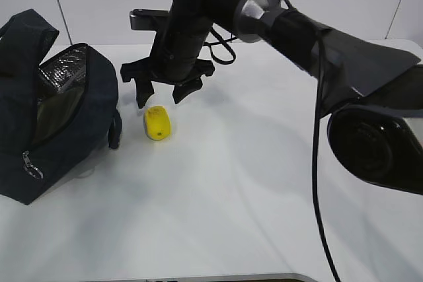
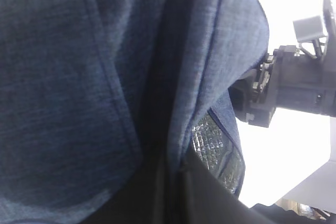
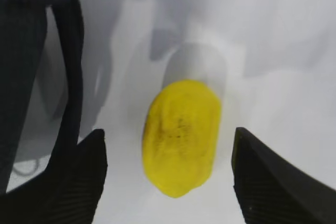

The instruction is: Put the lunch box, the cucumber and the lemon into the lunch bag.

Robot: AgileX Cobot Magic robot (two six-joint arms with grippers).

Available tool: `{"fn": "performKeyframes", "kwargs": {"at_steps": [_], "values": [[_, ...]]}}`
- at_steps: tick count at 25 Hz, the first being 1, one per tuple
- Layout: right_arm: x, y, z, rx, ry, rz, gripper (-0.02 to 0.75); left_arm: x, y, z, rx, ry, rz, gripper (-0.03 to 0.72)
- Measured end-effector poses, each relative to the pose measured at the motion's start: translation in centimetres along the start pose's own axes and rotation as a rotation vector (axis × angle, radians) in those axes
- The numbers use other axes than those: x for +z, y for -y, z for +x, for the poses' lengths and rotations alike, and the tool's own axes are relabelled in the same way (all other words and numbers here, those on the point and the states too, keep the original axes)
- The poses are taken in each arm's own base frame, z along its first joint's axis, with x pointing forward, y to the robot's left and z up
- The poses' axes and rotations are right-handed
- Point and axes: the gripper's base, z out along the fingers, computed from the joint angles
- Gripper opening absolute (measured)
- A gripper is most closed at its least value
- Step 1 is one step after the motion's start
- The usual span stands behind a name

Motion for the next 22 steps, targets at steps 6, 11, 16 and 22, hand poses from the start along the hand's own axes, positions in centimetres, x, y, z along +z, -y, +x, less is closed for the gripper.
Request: {"fn": "performKeyframes", "kwargs": {"at_steps": [6, 11, 16, 22], "values": [[1.8, -1.0, 0.7, -0.018, -0.036, -0.003, 0.556, 0.0, 0.0, 0.0, 0.000, 0.002, -0.001, -0.004], [3.1, -0.7, 1.1, -0.018, -0.059, 0.007, 0.556, 0.0, 0.0, 0.0, 0.000, 0.002, -0.001, -0.004], [4.0, -0.3, 1.3, -0.025, -0.071, 0.036, 0.556, 0.0, 0.0, 0.0, 0.000, 0.002, -0.001, -0.004], [4.0, -0.2, 1.3, -0.028, -0.069, 0.045, 0.556, 0.0, 0.0, 0.0, 0.000, 0.002, -0.001, -0.004]]}}
